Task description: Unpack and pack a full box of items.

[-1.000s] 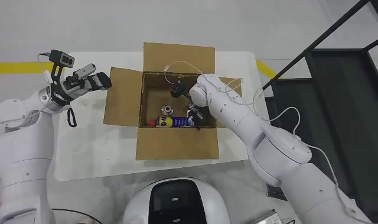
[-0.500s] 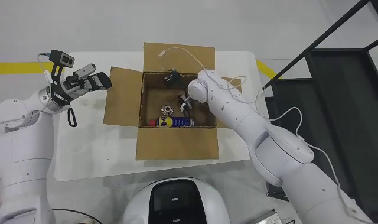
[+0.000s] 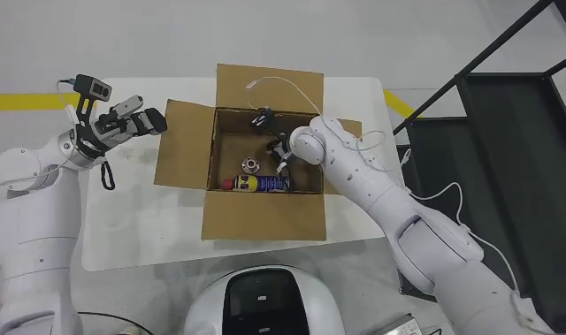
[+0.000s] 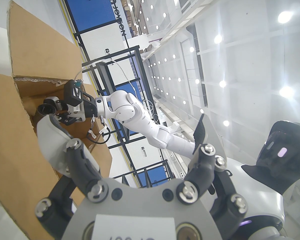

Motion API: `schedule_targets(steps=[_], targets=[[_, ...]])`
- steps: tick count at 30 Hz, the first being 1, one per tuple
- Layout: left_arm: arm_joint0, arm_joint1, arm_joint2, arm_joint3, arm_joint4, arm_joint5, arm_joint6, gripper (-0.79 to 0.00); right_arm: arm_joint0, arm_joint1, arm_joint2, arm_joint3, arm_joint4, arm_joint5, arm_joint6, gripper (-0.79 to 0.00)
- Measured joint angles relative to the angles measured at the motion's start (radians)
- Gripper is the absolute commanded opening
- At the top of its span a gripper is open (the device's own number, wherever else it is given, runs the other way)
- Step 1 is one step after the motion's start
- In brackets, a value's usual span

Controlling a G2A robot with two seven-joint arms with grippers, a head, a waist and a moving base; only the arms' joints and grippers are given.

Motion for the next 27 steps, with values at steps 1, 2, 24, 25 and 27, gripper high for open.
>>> schedule_targets(steps=[1,2,24,25,27], targets=[[0.000,0.000,0.000,0.000,0.000,0.000,0.000,0.000,-0.014,0.008,0.010,-0.019,-0.007,0.000,0.013,0.000],[0.000,0.000,0.000,0.000,0.000,0.000,0.000,0.000,-0.024,0.013,0.019,-0.034,-0.010,0.001,0.021,0.000],[0.000,0.000,0.000,0.000,0.000,0.000,0.000,0.000,-0.080,0.033,0.058,-0.130,-0.053,0.036,0.139,-0.751],[0.000,0.000,0.000,0.000,0.000,0.000,0.000,0.000,-0.074,0.029,0.054,-0.116,-0.049,0.039,0.135,-0.785],[0.000,0.000,0.000,0.000,0.000,0.000,0.000,0.000,-0.065,0.022,0.047,-0.095,-0.043,0.047,0.132,-0.785]])
